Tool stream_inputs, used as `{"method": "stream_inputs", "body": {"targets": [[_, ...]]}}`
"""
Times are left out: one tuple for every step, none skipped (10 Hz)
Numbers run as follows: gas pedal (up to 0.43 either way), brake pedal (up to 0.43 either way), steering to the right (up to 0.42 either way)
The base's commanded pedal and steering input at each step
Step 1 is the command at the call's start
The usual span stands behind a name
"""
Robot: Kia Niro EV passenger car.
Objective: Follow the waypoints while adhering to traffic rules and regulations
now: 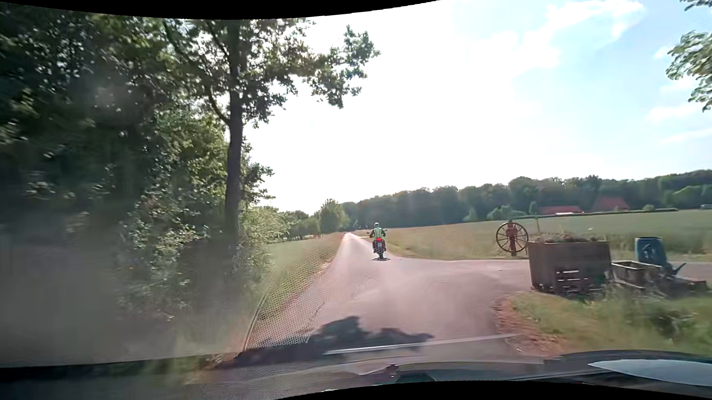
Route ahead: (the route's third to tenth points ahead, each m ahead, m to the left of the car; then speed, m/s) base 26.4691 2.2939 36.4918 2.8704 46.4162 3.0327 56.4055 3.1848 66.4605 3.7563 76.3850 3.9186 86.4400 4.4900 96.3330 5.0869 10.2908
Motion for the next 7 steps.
{"method": "stream_inputs", "body": {"targets": [[0.169,0.000,-0.003],[0.169,0.000,-0.004],[0.169,0.000,-0.004],[0.169,0.000,-0.003],[0.169,0.000,-0.004],[0.169,0.000,-0.004],[0.169,0.000,-0.004]]}}
